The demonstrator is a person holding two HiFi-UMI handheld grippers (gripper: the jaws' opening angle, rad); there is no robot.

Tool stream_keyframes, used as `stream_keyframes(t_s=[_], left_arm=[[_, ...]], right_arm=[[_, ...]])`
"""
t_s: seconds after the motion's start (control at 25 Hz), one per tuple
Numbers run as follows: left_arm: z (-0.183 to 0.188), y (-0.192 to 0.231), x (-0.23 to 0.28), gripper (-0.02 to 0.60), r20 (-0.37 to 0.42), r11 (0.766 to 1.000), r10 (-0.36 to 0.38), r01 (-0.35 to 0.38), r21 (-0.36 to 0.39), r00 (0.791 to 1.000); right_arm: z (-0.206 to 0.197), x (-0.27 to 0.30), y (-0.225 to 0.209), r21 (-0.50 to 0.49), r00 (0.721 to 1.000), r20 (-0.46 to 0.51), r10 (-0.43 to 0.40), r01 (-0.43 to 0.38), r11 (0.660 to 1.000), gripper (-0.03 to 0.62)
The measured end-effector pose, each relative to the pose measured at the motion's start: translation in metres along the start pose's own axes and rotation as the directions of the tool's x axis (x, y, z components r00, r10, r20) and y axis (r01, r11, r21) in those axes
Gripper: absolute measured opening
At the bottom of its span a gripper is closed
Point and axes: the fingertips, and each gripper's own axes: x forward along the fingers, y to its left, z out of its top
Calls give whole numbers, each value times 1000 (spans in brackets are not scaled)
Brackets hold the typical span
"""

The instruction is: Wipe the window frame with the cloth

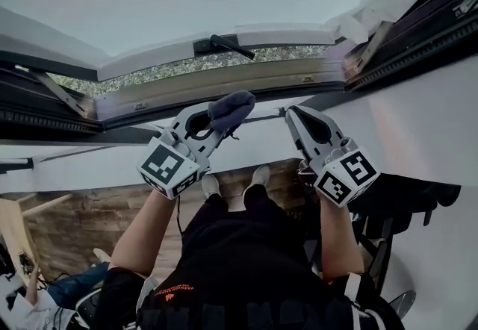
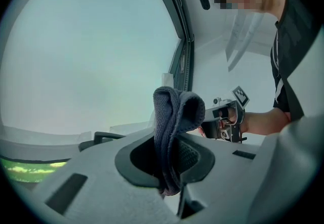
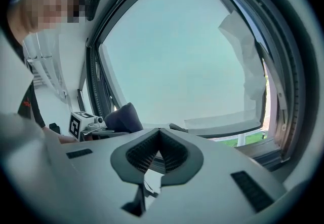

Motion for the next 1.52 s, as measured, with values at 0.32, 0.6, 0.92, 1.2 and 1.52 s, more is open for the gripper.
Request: stream_keyframes(t_s=[0.32, 0.6, 0.92, 1.2, 1.52], left_arm=[[-2, 32, -53, 60, 10, 997, 78, -78, -16, 997], [-1, 42, -78, 60, 11, 988, 153, -153, -17, 988], [9, 36, -80, 60, 49, 967, 253, -253, -22, 966], [12, 12, -58, 60, 49, 965, 262, -262, -8, 964], [10, -6, -43, 60, 31, 967, 253, -253, 20, 967]], right_arm=[[7, 42, 44, -65, 997, -28, 68, -70, 995, 0], [17, 59, 64, -105, 986, -36, 162, -165, 981, 0], [20, 50, 66, -145, 962, -71, 262, -270, 952, 0], [14, 30, 60, -152, 942, -96, 320, -332, 931, 0], [4, 17, 56, -121, 935, -91, 342, -352, 928, 0]])
